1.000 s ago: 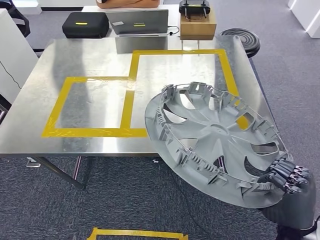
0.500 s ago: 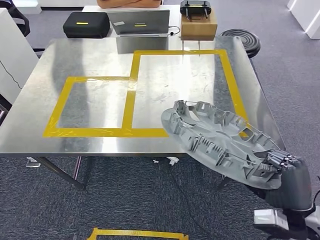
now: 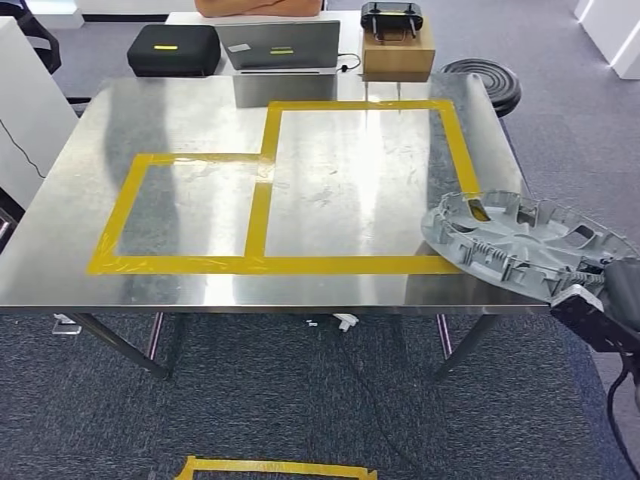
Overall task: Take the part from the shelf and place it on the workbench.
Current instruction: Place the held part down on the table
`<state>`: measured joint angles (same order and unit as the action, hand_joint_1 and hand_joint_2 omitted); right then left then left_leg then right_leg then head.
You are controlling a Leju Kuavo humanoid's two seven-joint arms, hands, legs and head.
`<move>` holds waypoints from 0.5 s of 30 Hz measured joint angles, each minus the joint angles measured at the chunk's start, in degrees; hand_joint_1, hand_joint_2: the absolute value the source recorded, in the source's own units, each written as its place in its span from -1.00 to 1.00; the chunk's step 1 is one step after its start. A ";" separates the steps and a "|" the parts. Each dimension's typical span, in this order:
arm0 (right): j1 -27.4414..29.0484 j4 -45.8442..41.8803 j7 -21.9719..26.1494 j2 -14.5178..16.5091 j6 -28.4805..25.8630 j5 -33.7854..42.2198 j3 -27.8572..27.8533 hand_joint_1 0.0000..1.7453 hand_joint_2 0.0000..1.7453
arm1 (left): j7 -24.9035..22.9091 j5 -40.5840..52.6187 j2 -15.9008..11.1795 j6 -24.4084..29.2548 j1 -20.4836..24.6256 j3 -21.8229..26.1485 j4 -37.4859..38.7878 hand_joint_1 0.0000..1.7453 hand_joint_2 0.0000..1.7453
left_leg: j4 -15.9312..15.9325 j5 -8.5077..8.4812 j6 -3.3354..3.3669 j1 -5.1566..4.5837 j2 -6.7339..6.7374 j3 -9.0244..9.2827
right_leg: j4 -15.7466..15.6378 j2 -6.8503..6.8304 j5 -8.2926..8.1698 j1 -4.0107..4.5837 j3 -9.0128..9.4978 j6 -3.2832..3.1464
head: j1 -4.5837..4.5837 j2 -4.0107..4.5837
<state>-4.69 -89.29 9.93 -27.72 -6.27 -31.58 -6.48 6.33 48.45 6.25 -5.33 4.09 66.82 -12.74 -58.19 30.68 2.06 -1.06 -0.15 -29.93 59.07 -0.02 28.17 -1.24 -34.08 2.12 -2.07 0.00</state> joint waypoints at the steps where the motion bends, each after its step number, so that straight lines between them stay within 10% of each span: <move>1: -1.27 1.60 -0.47 -0.48 0.72 -0.81 0.31 1.00 1.00 | -0.10 0.13 0.00 -0.02 0.03 0.00 0.00 -1.00 -1.00 | 0.00 0.00 0.00 0.00 0.00 0.00 | 0.00 0.00 0.00 0.00 0.01 0.00 | 0.00 0.00; 15: -26.45 24.96 -5.38 -0.55 7.39 -16.98 23.65 1.00 1.00 | -2.59 2.65 -0.11 -0.07 1.90 -1.42 0.00 -1.00 -1.00 | 0.02 -0.10 -0.01 0.04 0.17 0.16 | 0.02 0.27 -0.15 0.02 0.24 0.01 | 0.01 0.00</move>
<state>-31.14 -64.33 4.55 -28.27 1.11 -48.56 17.17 3.74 51.10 6.14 -5.40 6.00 65.40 -12.74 -58.16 30.57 2.05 -1.02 0.01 -29.77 59.08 0.25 28.02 -1.22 -33.84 2.13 -2.06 0.00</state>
